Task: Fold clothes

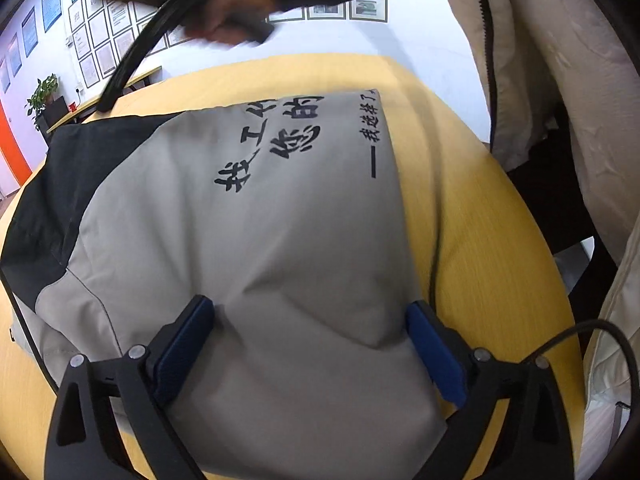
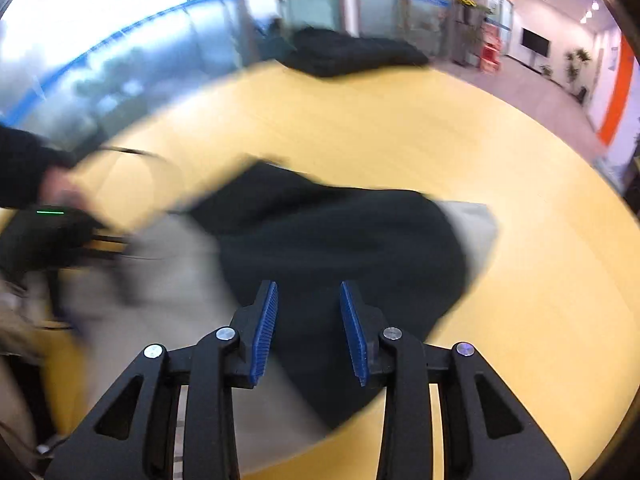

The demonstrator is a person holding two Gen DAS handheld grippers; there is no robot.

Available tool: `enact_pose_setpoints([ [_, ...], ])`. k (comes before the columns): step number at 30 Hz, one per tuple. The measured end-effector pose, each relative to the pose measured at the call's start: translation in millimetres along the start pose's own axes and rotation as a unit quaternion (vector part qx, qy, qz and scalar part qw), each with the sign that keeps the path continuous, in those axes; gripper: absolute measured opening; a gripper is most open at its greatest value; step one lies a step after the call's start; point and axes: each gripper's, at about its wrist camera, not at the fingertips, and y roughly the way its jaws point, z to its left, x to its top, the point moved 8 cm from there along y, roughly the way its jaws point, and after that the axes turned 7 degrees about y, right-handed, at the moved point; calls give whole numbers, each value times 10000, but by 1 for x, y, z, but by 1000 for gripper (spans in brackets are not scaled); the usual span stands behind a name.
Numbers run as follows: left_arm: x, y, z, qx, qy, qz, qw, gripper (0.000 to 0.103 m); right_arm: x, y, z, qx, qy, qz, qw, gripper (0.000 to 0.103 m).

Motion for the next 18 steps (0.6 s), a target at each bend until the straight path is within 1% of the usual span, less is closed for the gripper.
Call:
enact_pose_setpoints([
  [1,0,1,2,20,-17,-2,10000,98,-1,16,-14,-38,77,188,9998,25],
  [4,0,2,7,83,-73,-1,9999,99,-12,38,-20,148,196,315,9992,25],
  [6,2,-1,9,103,-67,90,9999,99,-19,51,-24,260,279,389,9985,25],
  [9,7,-4,11,75,-63,262,9996,99,-16,43,-18,174,235,474,9984,23],
  [10,6,-4,13,81,-87,279,9995,99,-10,33,-16,215,220,374,9988,23],
  [12,4,-3,15,131,-77,281,9995,99,11,3,-21,379,408,-262,9981,18],
  [13,4,-2,16,139,-95,273,9995,100,20,-8,-30,304,542,-541,9966,18],
  [14,4,-1,18,142,-91,269,9995,101,25,-9,-39,155,563,-647,9962,16],
  [15,4,0,19,143,-78,267,9995,102,23,1,-47,-5,529,-498,9974,14],
  [16,4,1,19,151,-60,259,9995,102,18,18,-52,-53,511,-220,9984,8],
  [18,5,3,23,180,-89,254,9995,102,11,47,-51,-25,461,123,9989,8],
])
